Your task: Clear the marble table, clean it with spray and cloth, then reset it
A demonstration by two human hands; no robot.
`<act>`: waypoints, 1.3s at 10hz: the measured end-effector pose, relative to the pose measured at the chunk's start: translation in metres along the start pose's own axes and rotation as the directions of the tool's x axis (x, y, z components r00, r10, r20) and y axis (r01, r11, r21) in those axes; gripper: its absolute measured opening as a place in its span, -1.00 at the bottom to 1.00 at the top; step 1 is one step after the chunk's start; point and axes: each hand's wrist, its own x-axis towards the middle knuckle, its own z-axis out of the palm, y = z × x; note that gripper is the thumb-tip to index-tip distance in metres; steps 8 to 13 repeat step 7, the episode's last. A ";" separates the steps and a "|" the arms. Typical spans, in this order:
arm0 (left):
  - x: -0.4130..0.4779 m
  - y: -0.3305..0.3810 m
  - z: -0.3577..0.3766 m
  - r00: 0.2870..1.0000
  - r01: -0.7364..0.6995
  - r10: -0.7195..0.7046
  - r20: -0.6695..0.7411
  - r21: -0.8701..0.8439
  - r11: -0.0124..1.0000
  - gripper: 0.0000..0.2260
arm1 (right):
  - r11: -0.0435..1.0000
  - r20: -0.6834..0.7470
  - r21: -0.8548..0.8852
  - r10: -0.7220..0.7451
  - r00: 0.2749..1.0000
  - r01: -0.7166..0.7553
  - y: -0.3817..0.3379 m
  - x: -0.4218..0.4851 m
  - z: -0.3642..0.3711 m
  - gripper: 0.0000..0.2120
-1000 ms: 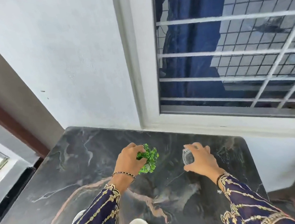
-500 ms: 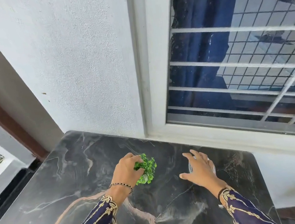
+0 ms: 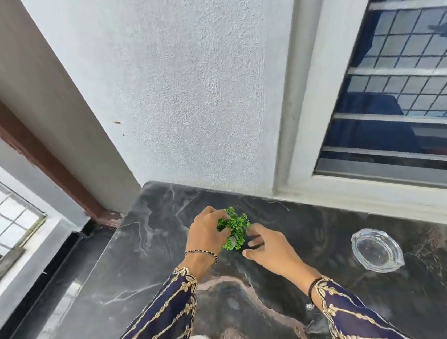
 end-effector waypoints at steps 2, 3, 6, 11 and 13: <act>0.045 -0.044 -0.028 0.998 0.017 -0.018 -0.053 -0.017 1.000 -0.77 | 0.990 -0.030 0.141 -0.009 1.000 0.013 -0.048 0.051 0.038 -0.48; 0.061 -0.066 -0.034 0.999 0.007 -0.008 -0.037 -0.004 1.000 -0.76 | 0.987 -0.041 0.163 0.009 0.999 -0.002 -0.063 0.069 0.054 -0.48; 0.062 -0.090 -0.036 0.998 -0.061 0.061 0.000 0.056 0.997 -0.66 | 0.985 -0.063 0.166 0.052 0.997 -0.041 -0.061 0.070 0.068 -0.42; 0.056 -0.090 -0.036 0.996 -0.073 0.078 -0.039 0.102 0.992 -0.60 | 0.985 -0.081 0.160 0.075 0.994 -0.061 -0.061 0.063 0.070 -0.37; 0.056 -0.090 -0.036 0.996 -0.073 0.078 -0.039 0.102 0.992 -0.60 | 0.985 -0.081 0.160 0.075 0.994 -0.061 -0.061 0.063 0.070 -0.37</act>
